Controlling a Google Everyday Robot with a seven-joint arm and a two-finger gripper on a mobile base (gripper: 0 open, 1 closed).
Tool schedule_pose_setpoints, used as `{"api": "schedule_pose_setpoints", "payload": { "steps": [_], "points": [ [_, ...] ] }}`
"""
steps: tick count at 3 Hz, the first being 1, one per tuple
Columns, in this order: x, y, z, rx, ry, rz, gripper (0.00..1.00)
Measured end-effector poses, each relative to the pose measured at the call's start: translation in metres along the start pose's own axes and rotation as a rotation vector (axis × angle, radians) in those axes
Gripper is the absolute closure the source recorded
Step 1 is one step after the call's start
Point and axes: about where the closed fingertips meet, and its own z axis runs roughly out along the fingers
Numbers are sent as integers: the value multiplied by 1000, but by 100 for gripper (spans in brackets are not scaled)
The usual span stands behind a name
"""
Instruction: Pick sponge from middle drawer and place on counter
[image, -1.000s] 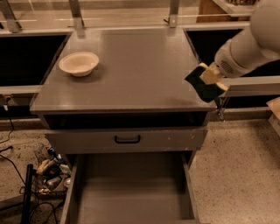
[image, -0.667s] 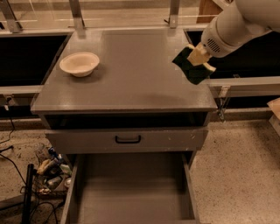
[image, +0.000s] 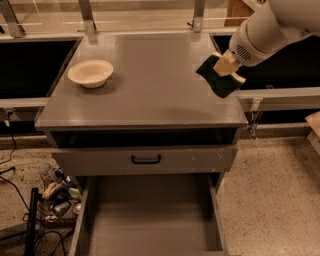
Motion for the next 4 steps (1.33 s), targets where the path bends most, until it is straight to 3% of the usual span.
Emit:
{"api": "schedule_pose_setpoints", "payload": {
  "steps": [1,2,4],
  "points": [
    [2,19,19,-73,6,-22,100],
    [3,39,35,-180,-1,-57,100],
    [0,65,45,-337,-23,-149,100]
  ]
}}
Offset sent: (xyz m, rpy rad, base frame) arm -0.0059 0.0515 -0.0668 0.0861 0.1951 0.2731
